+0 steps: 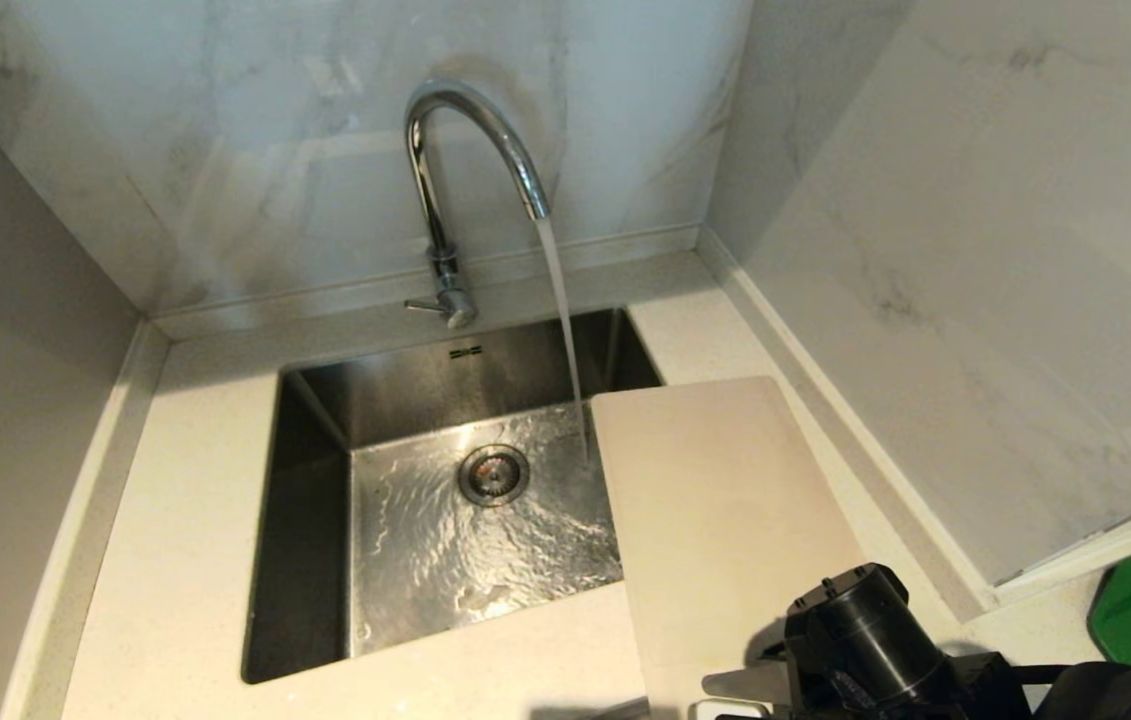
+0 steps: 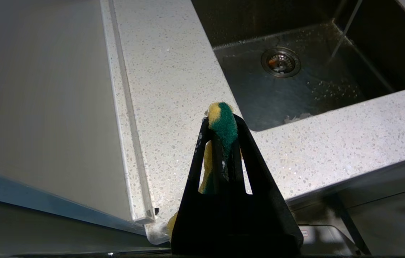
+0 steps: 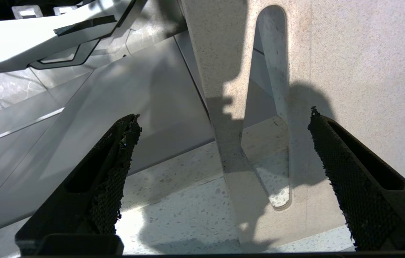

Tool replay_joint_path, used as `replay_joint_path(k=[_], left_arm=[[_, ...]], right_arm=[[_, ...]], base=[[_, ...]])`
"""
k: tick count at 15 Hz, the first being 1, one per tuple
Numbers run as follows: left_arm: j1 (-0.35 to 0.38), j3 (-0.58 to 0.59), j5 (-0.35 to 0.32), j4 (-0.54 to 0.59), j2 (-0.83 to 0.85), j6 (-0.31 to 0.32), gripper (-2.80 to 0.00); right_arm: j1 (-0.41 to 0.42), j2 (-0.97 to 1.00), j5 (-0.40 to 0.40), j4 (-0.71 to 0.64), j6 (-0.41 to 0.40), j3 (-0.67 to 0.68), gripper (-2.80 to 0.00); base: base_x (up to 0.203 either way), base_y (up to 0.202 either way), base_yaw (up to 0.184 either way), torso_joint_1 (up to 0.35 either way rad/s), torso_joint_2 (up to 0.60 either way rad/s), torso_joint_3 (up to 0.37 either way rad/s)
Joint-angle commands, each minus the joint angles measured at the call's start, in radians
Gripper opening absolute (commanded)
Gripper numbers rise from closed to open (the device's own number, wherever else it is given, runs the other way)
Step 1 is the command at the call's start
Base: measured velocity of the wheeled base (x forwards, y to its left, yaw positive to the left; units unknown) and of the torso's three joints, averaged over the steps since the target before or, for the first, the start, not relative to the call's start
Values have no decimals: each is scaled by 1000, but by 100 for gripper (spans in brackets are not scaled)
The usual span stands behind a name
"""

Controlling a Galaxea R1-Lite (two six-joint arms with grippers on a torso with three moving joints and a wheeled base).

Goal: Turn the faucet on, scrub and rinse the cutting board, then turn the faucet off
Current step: Pick up the cutting board

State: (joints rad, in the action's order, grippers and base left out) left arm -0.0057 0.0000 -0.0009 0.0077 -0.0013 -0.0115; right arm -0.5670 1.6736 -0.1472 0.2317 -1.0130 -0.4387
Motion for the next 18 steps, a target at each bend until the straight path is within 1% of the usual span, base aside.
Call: replay_joint_path(k=[1, 8, 12, 18], left_arm=[[0, 0, 0, 0, 0, -1, -280], [0, 0, 1, 0, 0, -1, -280], [0, 0, 1, 0, 0, -1, -280], [1, 0, 0, 0, 0, -1, -280]], right_arm=[[-1, 0, 0, 1, -6, 5, 0], [-1, -3, 0, 4, -4, 43, 0], [-1, -13, 2, 37, -1, 88, 0], [1, -3, 2, 37, 2, 100, 0]], base=[[0, 0, 0, 0, 0, 0], [0, 0, 0, 0, 0, 0], [0, 0, 0, 0, 0, 0], [0, 0, 0, 0, 0, 0]])
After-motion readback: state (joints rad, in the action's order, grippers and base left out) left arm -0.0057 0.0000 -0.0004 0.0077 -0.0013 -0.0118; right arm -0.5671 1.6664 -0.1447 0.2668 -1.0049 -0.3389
